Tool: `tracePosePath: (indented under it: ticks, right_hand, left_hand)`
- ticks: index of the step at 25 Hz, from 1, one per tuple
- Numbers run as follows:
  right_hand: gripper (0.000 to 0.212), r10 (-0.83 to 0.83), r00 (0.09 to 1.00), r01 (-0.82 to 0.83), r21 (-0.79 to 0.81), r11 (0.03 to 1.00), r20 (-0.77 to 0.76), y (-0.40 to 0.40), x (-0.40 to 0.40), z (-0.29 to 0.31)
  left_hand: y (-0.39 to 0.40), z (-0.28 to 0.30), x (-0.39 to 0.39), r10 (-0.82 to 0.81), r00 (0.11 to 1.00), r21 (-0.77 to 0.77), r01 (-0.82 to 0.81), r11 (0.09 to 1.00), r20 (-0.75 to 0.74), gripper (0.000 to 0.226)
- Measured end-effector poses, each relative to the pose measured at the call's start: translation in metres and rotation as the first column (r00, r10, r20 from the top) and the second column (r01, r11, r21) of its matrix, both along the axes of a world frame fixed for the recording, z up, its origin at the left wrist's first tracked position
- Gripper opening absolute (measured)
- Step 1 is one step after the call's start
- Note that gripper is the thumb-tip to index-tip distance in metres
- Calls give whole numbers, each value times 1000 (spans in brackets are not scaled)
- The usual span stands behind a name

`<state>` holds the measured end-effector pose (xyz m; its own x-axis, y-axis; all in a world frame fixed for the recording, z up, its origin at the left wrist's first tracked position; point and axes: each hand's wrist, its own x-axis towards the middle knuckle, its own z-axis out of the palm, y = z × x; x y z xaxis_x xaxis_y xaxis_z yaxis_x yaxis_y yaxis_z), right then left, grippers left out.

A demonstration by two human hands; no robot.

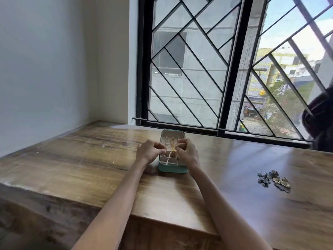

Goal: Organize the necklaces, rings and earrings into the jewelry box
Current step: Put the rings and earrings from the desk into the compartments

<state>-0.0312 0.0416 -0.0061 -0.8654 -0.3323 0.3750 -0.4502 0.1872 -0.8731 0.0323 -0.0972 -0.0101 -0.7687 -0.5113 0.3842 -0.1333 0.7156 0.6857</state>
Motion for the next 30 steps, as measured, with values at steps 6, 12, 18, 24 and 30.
tracePosePath:
  ticks: [6, 12, 18, 24, 30]
  right_hand:
    - [22, 11, 1000, -11, -57, 998, 8, 2, 1, 0]
    - [22, 55, 998, -52, -92, 994, 31, -4, 2, 9]
    - [22, 61, 994, -36, 258, 966, -89, -18, 7, 17]
    - [19, 114, 967, 0, 450, 893, -226, -20, 9, 17]
    - [21, 134, 942, 50, 523, 851, -309, -15, 7, 20]
  left_hand:
    - [-1, -3, -3, -48, 997, 89, 53, 995, -59, 27]
    - [-3, -9, -3, -70, 997, 203, 76, 976, -36, 24]
    - [-8, -12, -6, -89, 995, 294, 99, 951, -49, 22]
    - [-6, -12, -6, -109, 990, 347, 135, 928, -91, 18]
    - [-4, -10, -2, -109, 991, 321, 130, 938, -83, 18]
